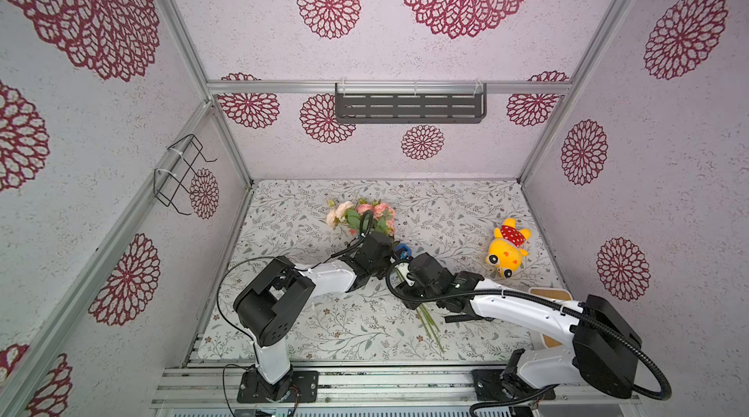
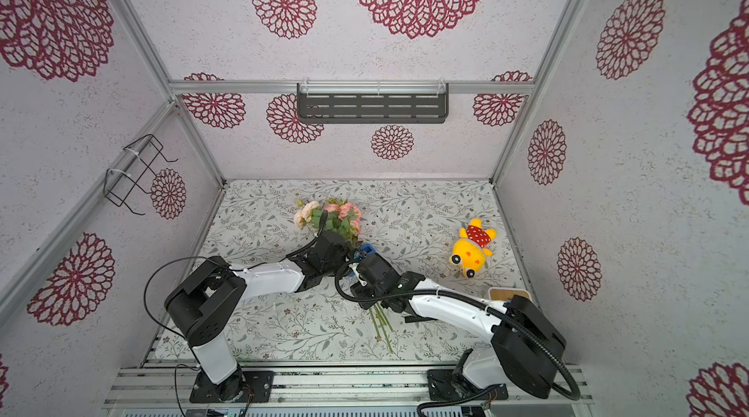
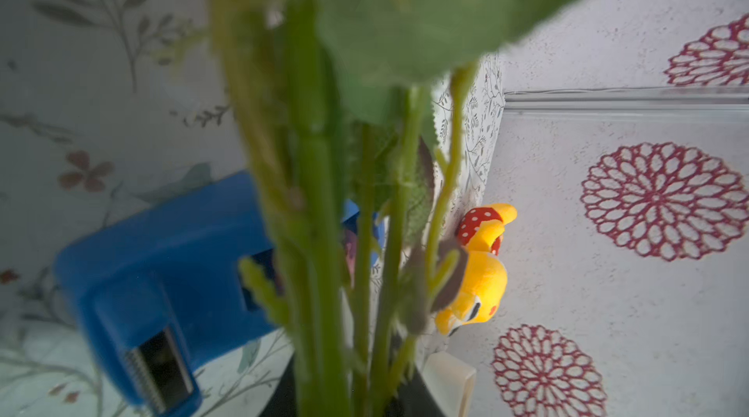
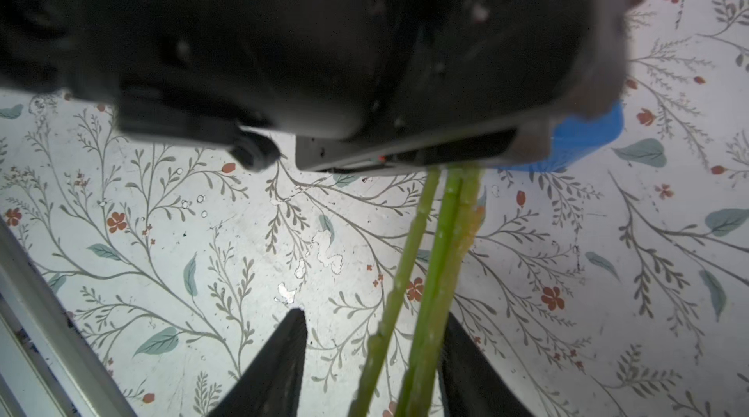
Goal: Wrap bouquets with tape
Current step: Wrap the tape around the bouquet.
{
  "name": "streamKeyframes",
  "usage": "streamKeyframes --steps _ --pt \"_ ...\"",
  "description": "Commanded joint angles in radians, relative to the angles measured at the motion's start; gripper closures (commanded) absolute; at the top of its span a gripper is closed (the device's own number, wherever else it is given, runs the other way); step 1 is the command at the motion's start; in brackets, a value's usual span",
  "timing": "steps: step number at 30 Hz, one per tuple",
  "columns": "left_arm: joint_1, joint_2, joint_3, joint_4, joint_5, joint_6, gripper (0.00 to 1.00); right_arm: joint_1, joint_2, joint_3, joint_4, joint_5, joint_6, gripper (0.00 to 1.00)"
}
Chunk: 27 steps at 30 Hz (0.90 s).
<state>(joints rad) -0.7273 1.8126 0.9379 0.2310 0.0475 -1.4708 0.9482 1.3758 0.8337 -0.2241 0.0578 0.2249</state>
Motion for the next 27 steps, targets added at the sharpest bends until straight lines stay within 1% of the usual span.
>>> streamKeyframes --steps 1,2,3,5,6,8,10,12,13,16,19,21,24,27 --pt "0.008 -0.002 0.012 0.045 0.017 -0.012 0.99 0.003 -0.02 -0.003 0.018 0.026 0.011 1.0" --pt "0.008 -0.008 0.003 0.051 0.013 -0.015 1.0 -0.001 -0.027 -0.008 0.019 0.027 0.027 0.97" --pt "0.009 -0.016 -0.008 0.062 0.007 -0.018 1.0 -0.004 -0.036 -0.015 0.018 0.027 0.043 0.86" --pt "0.011 -0.025 -0.032 0.094 -0.005 -0.025 1.0 -0.023 -0.055 -0.029 0.017 0.005 0.078 0.59" --pt "0.014 -0.03 -0.043 0.117 -0.007 -0.029 1.0 -0.035 -0.069 -0.042 0.022 -0.015 0.107 0.49" --pt "0.017 -0.033 -0.062 0.164 -0.009 -0.034 1.0 -0.082 -0.101 -0.073 0.055 -0.116 0.163 0.39" --pt "0.019 -0.034 -0.073 0.206 -0.01 -0.033 1.0 -0.138 -0.139 -0.121 0.125 -0.256 0.228 0.35" --pt "0.02 -0.033 -0.068 0.2 -0.01 -0.028 1.0 -0.169 -0.175 -0.164 0.199 -0.355 0.281 0.29" --pt "0.019 -0.033 -0.064 0.191 -0.011 -0.028 1.0 -0.176 -0.188 -0.175 0.219 -0.381 0.299 0.12" --pt "0.019 -0.033 -0.062 0.189 -0.012 -0.029 1.0 -0.18 -0.213 -0.194 0.231 -0.395 0.324 0.08" --pt "0.018 -0.037 -0.068 0.211 -0.015 -0.025 1.0 -0.213 -0.223 -0.219 0.252 -0.413 0.371 0.08" --pt "0.019 -0.045 -0.076 0.238 -0.023 -0.016 1.0 -0.262 -0.206 -0.246 0.313 -0.493 0.434 0.13" --pt "0.017 -0.053 -0.088 0.281 -0.036 -0.014 1.0 -0.303 -0.151 -0.269 0.413 -0.598 0.501 0.26" --pt "0.017 -0.061 -0.083 0.279 -0.041 -0.001 1.0 -0.311 -0.086 -0.258 0.448 -0.644 0.521 0.41"
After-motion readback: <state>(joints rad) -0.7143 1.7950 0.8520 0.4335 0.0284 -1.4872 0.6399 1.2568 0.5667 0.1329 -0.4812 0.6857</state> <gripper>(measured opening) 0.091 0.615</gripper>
